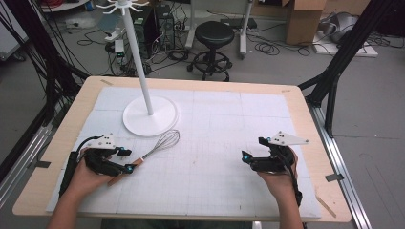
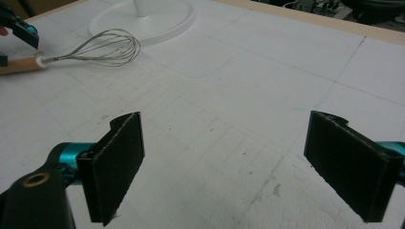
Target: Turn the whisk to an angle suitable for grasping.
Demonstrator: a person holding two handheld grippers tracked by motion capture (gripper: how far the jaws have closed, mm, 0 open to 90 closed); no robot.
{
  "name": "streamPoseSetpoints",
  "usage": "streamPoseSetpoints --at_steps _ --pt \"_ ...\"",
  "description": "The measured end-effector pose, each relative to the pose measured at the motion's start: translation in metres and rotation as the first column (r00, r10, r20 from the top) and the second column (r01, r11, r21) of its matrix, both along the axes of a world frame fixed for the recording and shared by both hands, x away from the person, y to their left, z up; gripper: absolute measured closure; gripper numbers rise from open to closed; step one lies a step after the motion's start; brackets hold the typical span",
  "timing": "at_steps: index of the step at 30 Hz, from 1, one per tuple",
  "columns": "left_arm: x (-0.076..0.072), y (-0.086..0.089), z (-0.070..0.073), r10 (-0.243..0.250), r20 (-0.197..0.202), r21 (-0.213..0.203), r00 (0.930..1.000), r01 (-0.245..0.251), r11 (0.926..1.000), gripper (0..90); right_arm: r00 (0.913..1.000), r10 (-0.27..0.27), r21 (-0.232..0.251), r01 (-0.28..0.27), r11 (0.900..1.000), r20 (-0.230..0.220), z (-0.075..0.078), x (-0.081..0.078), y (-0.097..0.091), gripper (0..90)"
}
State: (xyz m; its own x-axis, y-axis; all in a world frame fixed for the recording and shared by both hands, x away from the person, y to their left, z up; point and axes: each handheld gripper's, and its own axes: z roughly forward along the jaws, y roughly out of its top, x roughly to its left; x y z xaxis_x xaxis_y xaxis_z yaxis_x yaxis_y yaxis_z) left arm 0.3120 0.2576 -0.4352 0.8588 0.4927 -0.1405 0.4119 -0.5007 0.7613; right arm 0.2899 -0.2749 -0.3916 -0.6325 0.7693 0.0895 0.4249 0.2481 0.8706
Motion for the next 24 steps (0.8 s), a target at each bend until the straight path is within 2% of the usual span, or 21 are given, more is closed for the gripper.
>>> streamPoseSetpoints --at_steps 3,5,6,11,15,24 --pt "0.001 -0.003 -0.003 -0.019 -0.026 0.012 0.9995 0.019 0.9997 45.2 1.0 0.001 -0.008 -0.001 1.0 0.004 -0.001 0.0 0.0 12.3" --pt "0.002 -0.005 -0.005 -0.031 -0.039 0.034 0.9988 0.033 0.9989 51.3 1.0 0.002 -0.01 -0.002 0.9999 0.003 -0.001 0.0 0.0 12.3" --pt "0.002 -0.006 -0.006 -0.041 -0.047 0.042 0.9981 0.043 0.9982 51.3 1.0 0.002 -0.01 -0.002 0.9999 0.003 -0.001 0.0 0.0 12.3" --pt "0.0 -0.011 -0.005 -0.052 -0.032 0.064 0.9981 0.054 0.9965 61.0 1.0 0.0 -0.012 0.0 0.9999 0.004 -0.001 0.0 0.0 12.3" --pt "-0.002 -0.015 -0.004 -0.052 -0.015 0.088 0.9985 0.053 0.9947 61.5 1.0 -0.004 -0.015 0.004 0.9999 0.004 -0.001 0.0 0.001 12.3" --pt "-0.004 -0.031 -0.005 -0.098 0.005 0.087 0.9951 0.097 0.9915 68.5 1.0 -0.004 -0.019 0.004 0.9998 0.003 -0.001 -0.001 0.001 12.3"
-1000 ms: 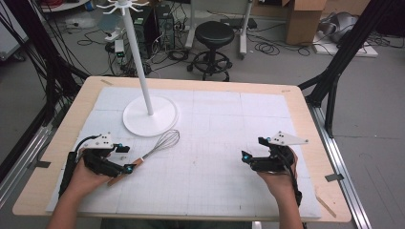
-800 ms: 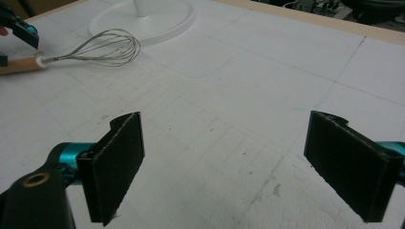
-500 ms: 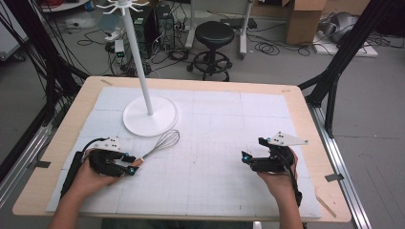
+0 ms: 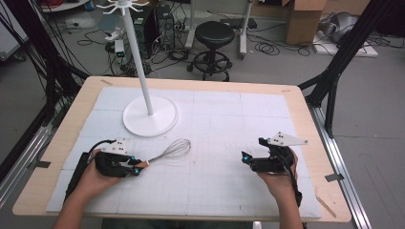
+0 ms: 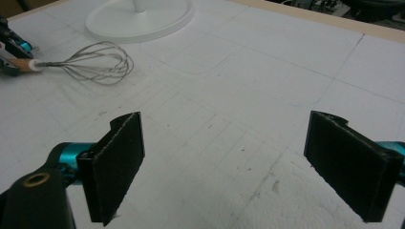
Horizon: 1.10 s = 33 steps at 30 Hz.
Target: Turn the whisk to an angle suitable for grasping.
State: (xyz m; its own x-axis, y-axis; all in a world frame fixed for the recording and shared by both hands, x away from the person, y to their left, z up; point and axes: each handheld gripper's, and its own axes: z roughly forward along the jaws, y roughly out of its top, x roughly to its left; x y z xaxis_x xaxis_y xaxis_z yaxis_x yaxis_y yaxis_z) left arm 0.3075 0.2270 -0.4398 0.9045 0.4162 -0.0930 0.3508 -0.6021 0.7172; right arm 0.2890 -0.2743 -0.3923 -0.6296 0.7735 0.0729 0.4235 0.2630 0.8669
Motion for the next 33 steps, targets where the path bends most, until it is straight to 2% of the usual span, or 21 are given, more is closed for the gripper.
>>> streamPoseSetpoints --at_steps 3,9,14,26,33 --pt "0.0 -0.005 0.0 -0.014 0.013 0.006 0.9998 0.014 0.9999 69.1 1.0 -0.003 0.003 0.003 1.0 0.001 0.001 -0.001 -0.001 13.0" --pt "0.001 -0.012 0.0 -0.018 0.016 0.003 0.9997 0.018 0.9998 69.5 1.0 -0.007 0.001 0.007 1.0 0.003 0.001 -0.004 -0.004 13.6" --pt "0.003 -0.021 0.0 -0.042 0.016 0.008 0.999 0.042 0.9991 69.5 0.9999 -0.012 0.001 0.012 0.9999 0.004 0.0 -0.005 -0.005 13.6" --pt "0.012 -0.058 0.0 -0.114 0.02 0.0 0.9932 0.114 0.9934 69.6 0.9998 -0.019 0.001 0.018 0.9998 0.004 0.004 -0.01 -0.008 13.6" --pt "0.017 -0.077 0.002 -0.148 0.026 0.028 0.9886 0.147 0.9887 69.7 0.9996 -0.024 0.01 0.024 0.9997 0.011 0.006 -0.011 -0.012 13.6"
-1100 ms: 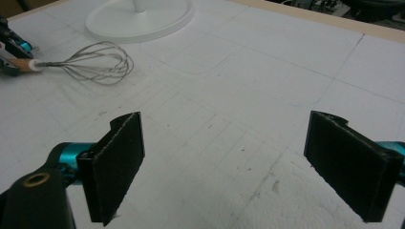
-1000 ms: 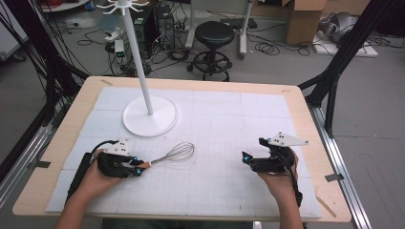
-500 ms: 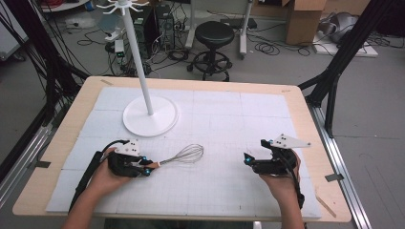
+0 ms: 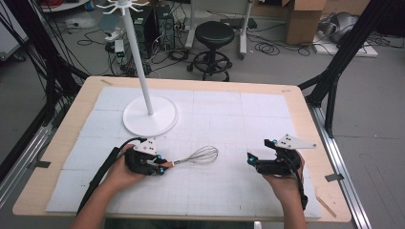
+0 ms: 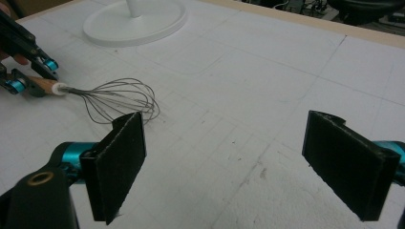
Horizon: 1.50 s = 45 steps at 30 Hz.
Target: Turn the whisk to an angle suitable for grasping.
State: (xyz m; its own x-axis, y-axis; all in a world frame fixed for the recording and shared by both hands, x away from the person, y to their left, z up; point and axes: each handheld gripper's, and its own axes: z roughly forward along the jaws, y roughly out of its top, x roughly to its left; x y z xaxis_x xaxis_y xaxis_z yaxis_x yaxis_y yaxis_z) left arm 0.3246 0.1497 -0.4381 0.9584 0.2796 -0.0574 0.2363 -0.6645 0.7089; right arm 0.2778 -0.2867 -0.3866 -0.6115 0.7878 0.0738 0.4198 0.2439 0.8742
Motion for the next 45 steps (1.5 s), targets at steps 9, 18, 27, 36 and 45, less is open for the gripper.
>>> streamPoseSetpoints --at_steps 9,18,27,36,45 --pt "0.003 -0.007 0.0 -0.014 -0.028 -0.012 0.9995 0.014 0.9998 62.9 1.0 -0.003 0.004 0.003 1.0 0.008 0.001 -0.001 -0.002 13.6" --pt "-0.005 0.012 0.0 0.03 -0.056 -0.016 0.998 -0.031 0.9994 55.4 0.9999 -0.007 0.005 0.007 1.0 0.01 0.001 -0.002 -0.005 13.6" --pt "-0.01 0.021 -0.001 0.04 -0.045 -0.024 0.9982 -0.041 0.9989 60.3 1.0 -0.009 0.006 0.009 0.9999 0.002 0.001 -0.002 -0.005 13.6" --pt "-0.009 0.017 -0.002 0.017 -0.024 -0.026 0.9996 -0.018 0.9995 69.9 1.0 -0.007 0.004 0.007 1.0 0.001 -0.001 -0.001 -0.004 13.6" --pt "-0.007 -0.006 -0.001 -0.032 -0.013 -0.018 0.9994 0.032 0.9993 70.0 1.0 -0.007 0.004 0.007 1.0 0.003 0.001 -0.001 -0.004 13.6"
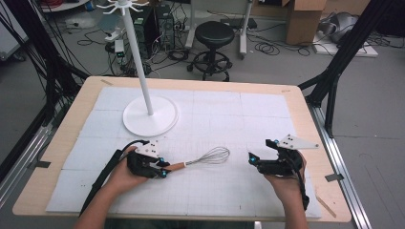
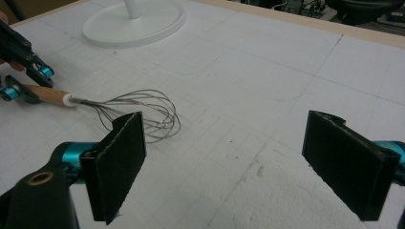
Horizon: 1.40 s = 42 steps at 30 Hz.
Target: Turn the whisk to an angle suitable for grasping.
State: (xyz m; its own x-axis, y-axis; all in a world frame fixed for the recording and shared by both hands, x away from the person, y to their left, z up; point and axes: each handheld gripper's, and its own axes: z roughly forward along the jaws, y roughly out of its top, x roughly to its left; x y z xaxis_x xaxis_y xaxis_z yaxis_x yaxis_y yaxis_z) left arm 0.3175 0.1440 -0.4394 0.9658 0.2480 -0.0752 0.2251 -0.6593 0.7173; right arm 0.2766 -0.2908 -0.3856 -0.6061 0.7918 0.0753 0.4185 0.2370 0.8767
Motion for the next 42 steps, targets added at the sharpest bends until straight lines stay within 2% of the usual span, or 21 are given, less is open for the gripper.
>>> streamPoseSetpoints --at_steps 3,7,17,21,23,24,26,27,29,30,35,38,41,42 --pt "0.001 -0.018 0.001 -0.037 0.0 0.009 0.9993 0.037 0.9993 70.0 1.0 -0.004 0.003 0.004 1.0 0.004 0.001 -0.001 -0.001 13.6" --pt "0.003 -0.029 0.0 -0.06 -0.001 0.001 0.9982 0.06 0.9982 69.9 1.0 -0.007 0.005 0.007 1.0 0.005 0.002 -0.002 -0.003 13.5" --pt "0.009 -0.058 0.001 -0.096 -0.002 0.012 0.9953 0.096 0.9953 69.9 1.0 -0.003 0.006 0.003 1.0 0.008 0.003 -0.001 -0.003 13.6" --pt "0.01 -0.068 0.002 -0.105 0.01 0.023 0.9945 0.104 0.9943 69.5 0.9999 -0.005 0.006 0.005 1.0 0.012 0.002 -0.002 -0.003 13.6" --pt "0.01 -0.068 0.002 -0.097 0.011 0.02 0.9952 0.097 0.9951 67.8 0.9999 -0.005 0.007 0.005 1.0 0.011 0.002 -0.002 -0.003 13.6" --pt "0.011 -0.068 0.002 -0.086 0.016 0.014 0.9962 0.086 0.9962 54.9 0.9999 -0.009 0.01 0.009 0.9999 0.005 0.003 -0.002 -0.004 13.6" --pt "0.011 -0.064 0.004 -0.076 0.009 0.002 0.9971 0.076 0.9971 53.3 0.9999 -0.007 0.009 0.007 0.9999 0.01 0.002 -0.002 -0.005 13.6" --pt "0.011 -0.061 0.006 -0.063 0.006 -0.02 0.998 0.063 0.9978 49.6 0.9999 -0.008 0.008 0.008 0.9999 0.011 0.002 -0.002 -0.005 13.6" --pt "0.011 -0.055 0.01 -0.048 0.005 -0.05 0.9988 0.048 0.9976 47.8 0.9999 -0.007 0.009 0.007 0.9999 0.011 0.002 -0.003 -0.006 13.6" --pt "0.011 -0.049 0.013 -0.036 0.007 -0.072 0.9993 0.037 0.9967 46.1 0.9999 -0.009 0.008 0.009 0.9999 0.011 0.002 -0.003 -0.006 13.6" --pt "0.008 -0.02 0.025 0.031 0.012 -0.135 0.9994 -0.029 0.9904 37.4 0.9999 -0.012 0.008 0.012 0.9999 0.008 0.003 -0.004 -0.006 13.6" --pt "0.005 0.006 0.031 0.085 0.017 -0.183 0.9962 -0.08 0.9798 34.1 0.9999 -0.011 0.008 0.011 0.9999 0.008 0.003 -0.005 -0.006 13.6" --pt "0.002 0.031 0.033 0.126 0.015 -0.231 0.9919 -0.119 0.9658 31.4 0.9999 -0.01 0.001 0.01 1.0 0.009 0.002 -0.005 -0.004 13.6" --pt "0.002 0.038 0.032 0.141 0.015 -0.255 0.9898 -0.133 0.9576 30.3 0.9999 -0.007 0.0 0.007 1.0 0.008 0.002 -0.004 -0.003 13.6"
